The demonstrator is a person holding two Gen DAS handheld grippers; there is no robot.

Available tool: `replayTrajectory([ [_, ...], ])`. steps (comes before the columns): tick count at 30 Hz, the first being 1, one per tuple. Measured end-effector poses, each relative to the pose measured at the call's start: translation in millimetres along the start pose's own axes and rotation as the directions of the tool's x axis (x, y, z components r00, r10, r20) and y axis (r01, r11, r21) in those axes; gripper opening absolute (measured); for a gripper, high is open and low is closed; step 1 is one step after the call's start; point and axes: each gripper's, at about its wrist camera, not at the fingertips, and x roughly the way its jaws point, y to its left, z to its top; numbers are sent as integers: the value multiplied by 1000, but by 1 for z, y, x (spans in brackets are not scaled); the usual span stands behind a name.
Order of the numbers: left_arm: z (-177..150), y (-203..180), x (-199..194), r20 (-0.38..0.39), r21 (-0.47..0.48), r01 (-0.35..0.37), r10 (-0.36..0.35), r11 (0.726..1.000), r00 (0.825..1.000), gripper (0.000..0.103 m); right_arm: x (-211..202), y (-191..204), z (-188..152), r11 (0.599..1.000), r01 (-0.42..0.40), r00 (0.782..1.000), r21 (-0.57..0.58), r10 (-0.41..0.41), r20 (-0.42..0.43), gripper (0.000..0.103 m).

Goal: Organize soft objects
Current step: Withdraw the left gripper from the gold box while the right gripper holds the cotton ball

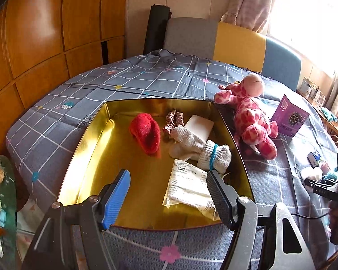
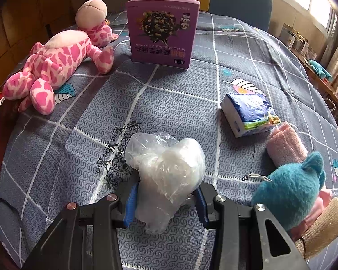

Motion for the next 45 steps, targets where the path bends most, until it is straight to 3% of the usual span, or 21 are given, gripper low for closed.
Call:
replayTrajectory([
  [17, 0, 19, -11, 23, -31, -23, 23, 999, 999, 71, -3, -1, -3, 998, 38, 999, 56, -40, 17, 42],
  [26, -5, 31, -14, 29, -46, -32, 33, 998, 999, 71, -8, 10, 3, 990, 111, 994, 84, -112, 4, 40],
  [35, -10, 43, -12, 23, -76, -40, 42, 996, 999, 71, -27, 35, 11, 996, 47, 998, 73, -50, 37, 39],
  [45, -12, 48, -10, 18, -91, -42, 44, 995, 999, 71, -46, 86, 16, 994, -110, 993, 18, 109, 48, 39],
])
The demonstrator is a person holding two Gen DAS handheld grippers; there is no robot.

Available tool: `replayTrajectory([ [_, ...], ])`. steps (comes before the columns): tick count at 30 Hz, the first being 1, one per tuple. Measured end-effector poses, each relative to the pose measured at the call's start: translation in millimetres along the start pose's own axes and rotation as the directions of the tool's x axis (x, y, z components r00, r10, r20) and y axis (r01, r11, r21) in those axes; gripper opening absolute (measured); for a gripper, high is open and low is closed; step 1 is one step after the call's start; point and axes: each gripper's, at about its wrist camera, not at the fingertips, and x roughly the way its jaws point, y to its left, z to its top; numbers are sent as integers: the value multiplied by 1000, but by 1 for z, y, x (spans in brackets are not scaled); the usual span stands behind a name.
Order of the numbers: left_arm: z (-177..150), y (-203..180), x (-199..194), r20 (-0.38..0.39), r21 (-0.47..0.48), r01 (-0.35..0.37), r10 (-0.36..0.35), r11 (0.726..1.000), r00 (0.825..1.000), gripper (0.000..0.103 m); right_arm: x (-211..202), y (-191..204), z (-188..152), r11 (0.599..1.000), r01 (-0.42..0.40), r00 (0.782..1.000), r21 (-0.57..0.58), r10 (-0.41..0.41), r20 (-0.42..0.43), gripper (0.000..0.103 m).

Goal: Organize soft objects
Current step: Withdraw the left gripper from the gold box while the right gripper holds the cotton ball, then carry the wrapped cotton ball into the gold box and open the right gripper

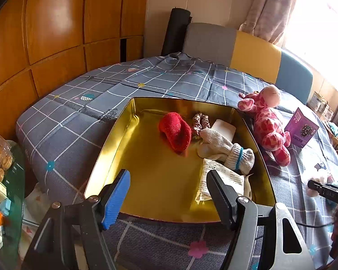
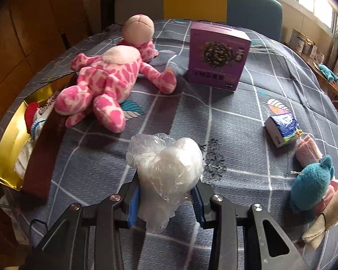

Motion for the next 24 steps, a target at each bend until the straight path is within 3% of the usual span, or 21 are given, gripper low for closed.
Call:
replayTrajectory([
  [11, 1, 1, -2, 9, 2, -4, 4, 1000, 1000, 71, -26, 84, 15, 974, -175, 982, -144, 183, 42, 39],
  [19, 2, 6, -7, 20, -4, -16, 16, 1000, 1000, 71, -28, 161, 25, 910, -325, 942, -256, 336, -2, 39],
  [24, 5, 22, -10, 28, -38, -49, 50, 998, 998, 71, -23, 212, 25, 870, -371, 925, -326, 378, -42, 39],
])
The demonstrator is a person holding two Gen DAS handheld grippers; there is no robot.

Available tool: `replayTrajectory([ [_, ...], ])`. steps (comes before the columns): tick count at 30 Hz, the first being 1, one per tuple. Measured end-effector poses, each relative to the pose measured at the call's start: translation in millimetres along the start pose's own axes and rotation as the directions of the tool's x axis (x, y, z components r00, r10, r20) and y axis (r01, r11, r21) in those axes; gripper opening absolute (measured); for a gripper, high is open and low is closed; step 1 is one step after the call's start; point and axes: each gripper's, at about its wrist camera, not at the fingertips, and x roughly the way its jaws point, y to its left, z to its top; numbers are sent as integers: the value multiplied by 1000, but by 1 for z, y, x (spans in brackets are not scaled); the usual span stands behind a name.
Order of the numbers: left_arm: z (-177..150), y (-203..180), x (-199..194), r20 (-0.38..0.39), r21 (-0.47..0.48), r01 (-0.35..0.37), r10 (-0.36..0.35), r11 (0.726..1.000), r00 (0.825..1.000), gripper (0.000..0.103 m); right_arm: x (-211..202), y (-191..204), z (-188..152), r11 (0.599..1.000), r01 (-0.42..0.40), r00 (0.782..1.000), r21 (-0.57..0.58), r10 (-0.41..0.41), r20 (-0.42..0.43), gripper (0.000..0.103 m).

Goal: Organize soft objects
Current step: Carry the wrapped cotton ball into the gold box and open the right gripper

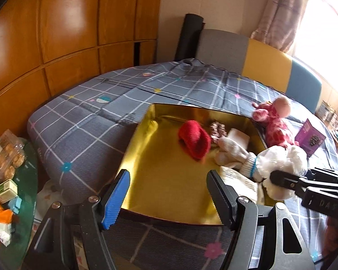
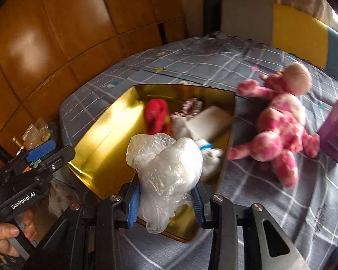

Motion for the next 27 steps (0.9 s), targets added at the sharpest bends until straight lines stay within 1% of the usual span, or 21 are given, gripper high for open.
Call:
replayTrajectory([
  [5, 5, 26, 0, 9, -50, -48, 48, 998, 999, 71, 29, 25, 15, 999, -46, 998, -24, 45, -40, 39],
  [8, 9, 41, -2, 25, -86, -73, 75, 994, 997, 71, 56, 36, 25, 998, -49, 995, -38, 46, -86, 40],
  [10, 10, 47, -1, 30, -101, -84, 88, 991, 996, 71, 76, 40, 29, 998, -35, 992, -50, 29, -120, 43],
  [13, 10, 52, 1, 18, -115, -85, 88, 990, 996, 71, 103, 43, 30, 996, 13, 988, -85, -26, -151, 47],
  [15, 8, 51, 4, 10, -112, -77, 79, 991, 997, 71, 114, 40, 29, 997, 16, 984, -77, -29, -178, 48],
  [17, 8, 49, 5, 7, -103, -71, 73, 992, 997, 71, 113, 34, 28, 999, -2, 985, -45, -5, -171, 55],
  [19, 7, 47, 7, 5, -97, -71, 72, 993, 997, 72, 109, 32, 27, 999, -24, 988, -27, 20, -153, 68],
  [22, 4, 47, 9, -9, -103, -64, 64, 993, 998, 72, 98, 27, 27, 999, -39, 992, -1, 38, -120, 70],
  [25, 3, 44, 10, -11, -97, -67, 66, 993, 998, 72, 86, 23, 27, 999, -31, 995, 13, 32, -90, 70],
  [27, 3, 43, 9, -6, -95, -65, 64, 993, 998, 72, 76, 21, 25, 1000, -13, 998, 14, 14, -68, 70],
])
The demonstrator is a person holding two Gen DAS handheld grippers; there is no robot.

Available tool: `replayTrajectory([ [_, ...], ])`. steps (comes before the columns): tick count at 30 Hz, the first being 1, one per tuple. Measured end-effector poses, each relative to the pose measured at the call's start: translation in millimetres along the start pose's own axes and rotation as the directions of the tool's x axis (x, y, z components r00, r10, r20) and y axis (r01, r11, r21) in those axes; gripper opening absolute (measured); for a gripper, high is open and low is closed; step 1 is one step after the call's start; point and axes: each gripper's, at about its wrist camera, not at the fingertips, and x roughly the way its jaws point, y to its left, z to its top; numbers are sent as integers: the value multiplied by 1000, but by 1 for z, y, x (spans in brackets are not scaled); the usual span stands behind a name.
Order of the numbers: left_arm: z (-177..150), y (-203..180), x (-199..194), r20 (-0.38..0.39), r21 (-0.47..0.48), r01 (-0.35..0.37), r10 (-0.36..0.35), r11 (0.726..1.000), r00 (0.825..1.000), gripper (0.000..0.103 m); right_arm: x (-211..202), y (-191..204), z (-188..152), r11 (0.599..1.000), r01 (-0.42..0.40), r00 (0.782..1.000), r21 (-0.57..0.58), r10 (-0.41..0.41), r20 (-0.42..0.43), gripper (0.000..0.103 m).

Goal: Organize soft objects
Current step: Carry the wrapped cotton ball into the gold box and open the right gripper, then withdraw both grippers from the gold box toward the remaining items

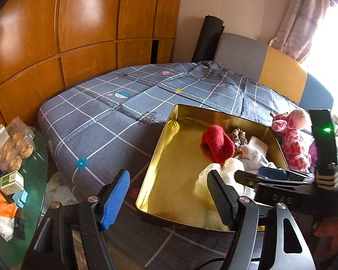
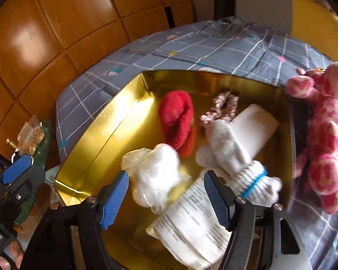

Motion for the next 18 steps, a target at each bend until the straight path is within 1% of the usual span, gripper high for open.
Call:
replayTrajectory([
  [7, -2, -9, -4, 7, 27, 16, -16, 999, 1000, 72, -33, -9, -14, 998, 69, 995, 15, -70, 66, 70],
  [14, -4, -20, -10, 15, 59, 43, -44, 997, 999, 72, -64, -13, -34, 988, 151, 981, -15, -148, 127, 70],
  [18, -6, -28, -12, 10, 77, 58, -59, 995, 998, 72, -79, -21, -46, 985, 170, 976, -19, -166, 144, 70],
])
